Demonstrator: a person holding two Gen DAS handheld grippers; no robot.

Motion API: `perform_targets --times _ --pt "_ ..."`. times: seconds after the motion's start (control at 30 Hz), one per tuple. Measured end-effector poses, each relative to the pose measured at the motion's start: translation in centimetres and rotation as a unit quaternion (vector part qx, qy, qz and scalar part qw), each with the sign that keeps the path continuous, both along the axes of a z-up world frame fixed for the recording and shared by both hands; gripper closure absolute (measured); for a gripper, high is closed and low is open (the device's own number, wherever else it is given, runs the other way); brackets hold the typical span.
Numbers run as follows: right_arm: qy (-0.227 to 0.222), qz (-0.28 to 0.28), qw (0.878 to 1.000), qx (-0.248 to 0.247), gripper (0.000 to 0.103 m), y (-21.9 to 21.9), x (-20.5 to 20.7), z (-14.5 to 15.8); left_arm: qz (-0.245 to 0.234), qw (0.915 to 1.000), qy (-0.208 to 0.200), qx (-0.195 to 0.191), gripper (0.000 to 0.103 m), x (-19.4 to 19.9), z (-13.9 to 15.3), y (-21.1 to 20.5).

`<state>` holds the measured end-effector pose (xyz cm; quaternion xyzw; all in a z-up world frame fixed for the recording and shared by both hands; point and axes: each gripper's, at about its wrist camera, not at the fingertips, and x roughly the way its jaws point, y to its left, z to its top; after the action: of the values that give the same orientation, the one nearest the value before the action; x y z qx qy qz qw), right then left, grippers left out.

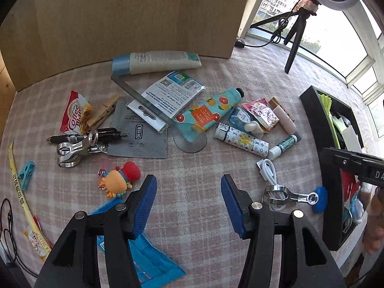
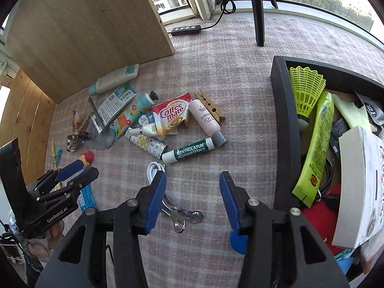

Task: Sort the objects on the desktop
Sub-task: 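Grasp the green Mentholatum tube with the right gripper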

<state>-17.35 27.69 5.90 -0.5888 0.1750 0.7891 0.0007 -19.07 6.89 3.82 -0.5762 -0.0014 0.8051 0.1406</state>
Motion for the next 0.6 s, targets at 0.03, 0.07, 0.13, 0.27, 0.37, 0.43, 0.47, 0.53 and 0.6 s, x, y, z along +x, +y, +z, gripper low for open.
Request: perform_targets --times 0.03,0.07,0.13,0.27,0.37,0.43,0.47,0.53,0.6 --pt "-0.003 -0.005 1.000 -0.001 0.058 0.1 -0.3 -0.1 0.009 0.9999 -0.007 0.005 0.051 -0.4 -0.2 -0.2" --pt "-0.006 -0.009 1.000 -0.004 0.058 0.2 -0.5 -0.3 0.017 0.9997 -0.012 0.009 0.051 -0.9 -0.4 -0.4" --pt "-0.014 -0.020 1.000 -0.009 0.058 0.4 -1.0 -0.8 0.032 0.9994 -0.010 0.007 0.051 -1.5 -0.7 -0.5" --pt "-0.028 -0.044 0.999 -0.011 0.058 0.6 -1.7 -2.1 0.015 0.9991 0.022 -0.033 0.051 -1.5 -0.9 0.6" --pt "-0.038 -0.063 0.997 -0.016 0.058 0.9 -2.2 -2.8 -0.021 0.9950 0.056 -0.080 0.051 -0.8 -1.1 2.4" --pt "-0.042 -0.074 0.996 -0.018 0.058 0.9 -2.6 -3.2 -0.046 0.9903 0.076 -0.107 0.051 -0.5 -1.2 3.6" --pt "-0.045 -0.078 0.996 -0.018 0.058 0.9 -2.8 -3.3 -0.055 0.9873 0.087 -0.121 0.051 -0.5 -1.4 4.1" --pt "-0.052 -0.086 0.995 -0.019 0.058 0.8 -3.2 -3.7 -0.069 0.9811 0.102 -0.149 0.051 -0.6 -1.8 5.0" --pt "-0.059 -0.095 0.993 -0.027 0.058 0.6 -3.6 -4.1 -0.079 0.9771 0.108 -0.165 0.054 -1.0 -2.2 5.6"
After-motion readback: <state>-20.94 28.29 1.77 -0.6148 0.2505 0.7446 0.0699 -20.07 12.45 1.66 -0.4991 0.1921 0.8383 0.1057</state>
